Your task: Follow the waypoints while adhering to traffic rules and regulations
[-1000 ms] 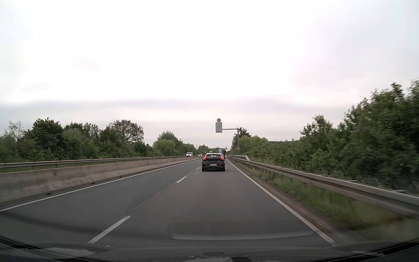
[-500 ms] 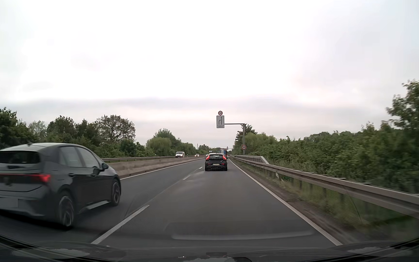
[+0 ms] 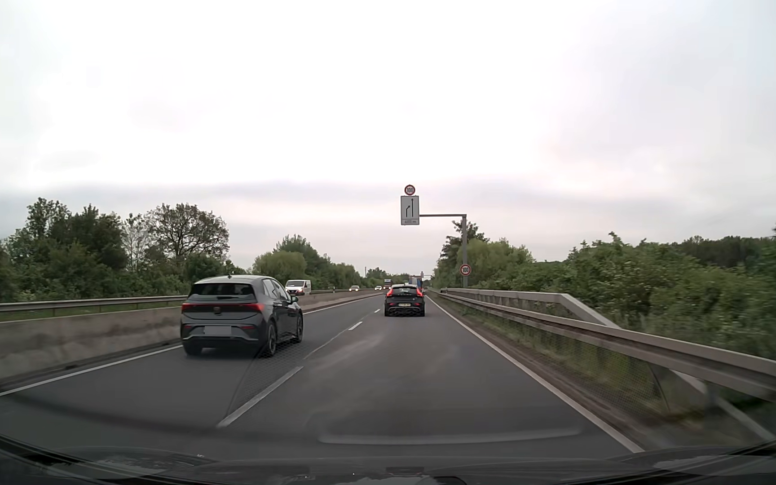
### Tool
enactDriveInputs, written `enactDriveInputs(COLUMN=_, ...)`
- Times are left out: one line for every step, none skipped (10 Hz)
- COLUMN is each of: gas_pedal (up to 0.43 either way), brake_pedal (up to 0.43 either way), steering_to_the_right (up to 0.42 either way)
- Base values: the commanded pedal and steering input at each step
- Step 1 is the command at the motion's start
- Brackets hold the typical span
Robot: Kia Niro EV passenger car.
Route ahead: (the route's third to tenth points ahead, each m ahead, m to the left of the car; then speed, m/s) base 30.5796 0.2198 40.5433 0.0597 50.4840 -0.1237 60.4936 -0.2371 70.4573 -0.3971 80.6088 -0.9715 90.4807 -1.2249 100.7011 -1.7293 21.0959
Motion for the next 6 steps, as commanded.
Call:
enactDriveInputs(gas_pedal=0.209, brake_pedal=0.000, steering_to_the_right=0.002)
enactDriveInputs(gas_pedal=0.209, brake_pedal=0.000, steering_to_the_right=0.002)
enactDriveInputs(gas_pedal=0.209, brake_pedal=0.000, steering_to_the_right=0.002)
enactDriveInputs(gas_pedal=0.209, brake_pedal=0.000, steering_to_the_right=0.002)
enactDriveInputs(gas_pedal=0.209, brake_pedal=0.000, steering_to_the_right=0.002)
enactDriveInputs(gas_pedal=0.209, brake_pedal=0.000, steering_to_the_right=0.003)
